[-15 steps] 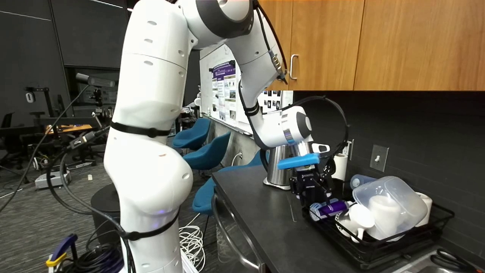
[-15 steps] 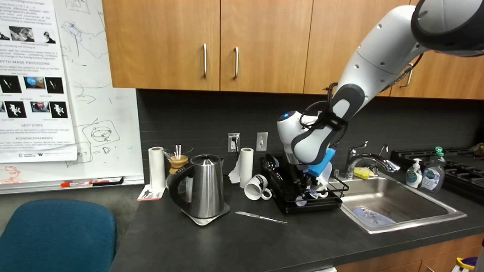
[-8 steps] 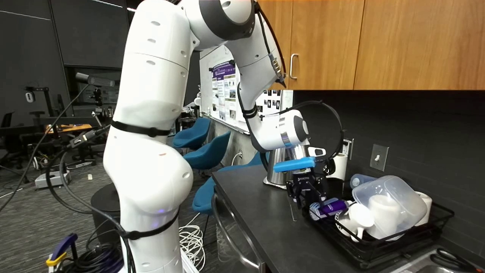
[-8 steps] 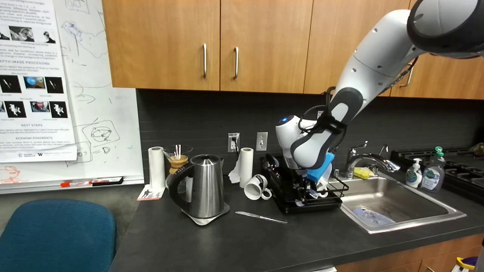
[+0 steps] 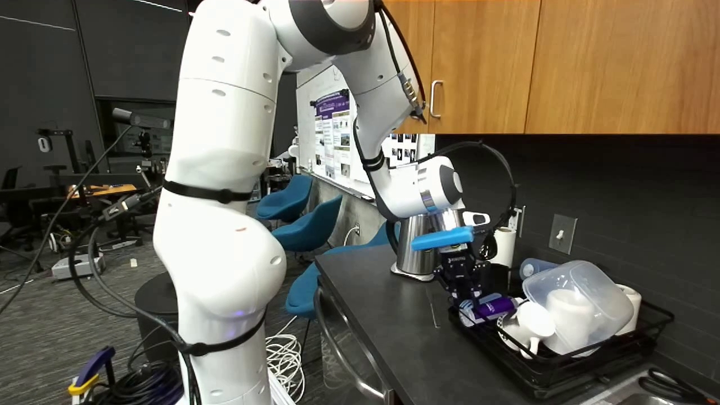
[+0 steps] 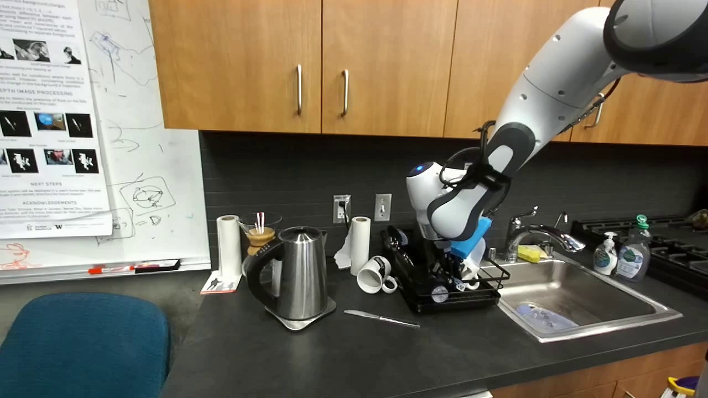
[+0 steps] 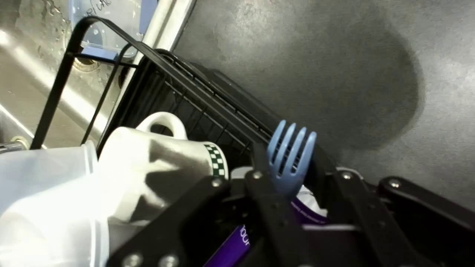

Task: Move the blue fork from the drying rack to the counter next to the knife

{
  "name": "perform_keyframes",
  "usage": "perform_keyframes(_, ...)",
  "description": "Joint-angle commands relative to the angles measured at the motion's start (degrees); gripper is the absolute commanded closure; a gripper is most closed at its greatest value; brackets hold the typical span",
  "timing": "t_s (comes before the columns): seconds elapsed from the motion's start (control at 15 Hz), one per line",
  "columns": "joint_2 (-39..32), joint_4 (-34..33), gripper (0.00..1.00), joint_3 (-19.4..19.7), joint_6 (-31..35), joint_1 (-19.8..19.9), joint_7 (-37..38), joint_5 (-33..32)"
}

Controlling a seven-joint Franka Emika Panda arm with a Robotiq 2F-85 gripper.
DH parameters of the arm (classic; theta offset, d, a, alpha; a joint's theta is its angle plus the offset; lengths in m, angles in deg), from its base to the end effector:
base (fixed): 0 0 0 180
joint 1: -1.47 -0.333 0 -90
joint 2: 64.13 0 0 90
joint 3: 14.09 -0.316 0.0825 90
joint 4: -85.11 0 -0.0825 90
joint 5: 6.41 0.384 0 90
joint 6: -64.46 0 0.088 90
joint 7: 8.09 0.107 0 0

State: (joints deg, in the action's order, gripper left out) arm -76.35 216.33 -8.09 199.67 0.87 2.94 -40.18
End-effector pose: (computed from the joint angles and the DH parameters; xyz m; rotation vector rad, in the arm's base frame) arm 0.5131 -0.0564 0.2486 2.7173 0.2295 -0.1686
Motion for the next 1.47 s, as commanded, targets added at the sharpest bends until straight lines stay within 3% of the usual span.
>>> perform_keyframes(0.0,-0.8,1.0,0.92,-0.3,1.5,-0.4,2.1,-0.8)
perform_keyframes(0.33,-0.5,1.0,0.92,-0.2,1.6,-0.5,2.6,-1.5)
perform_keyframes(0.4,4.4,1.6,0.92,-0.6,-1.9,-0.4,0.3,0.3)
perform_keyframes(0.8,14.5,2.4,0.92,-2.8,-7.0,-0.7,1.0,0.2)
perform_keyframes(1.33,23.6,4.0,0.92,-8.0,-13.8,-0.5,2.8,1.5)
perform_keyframes(1.4,23.8,4.2,0.68,-8.5,-14.3,-0.6,3.3,1.9)
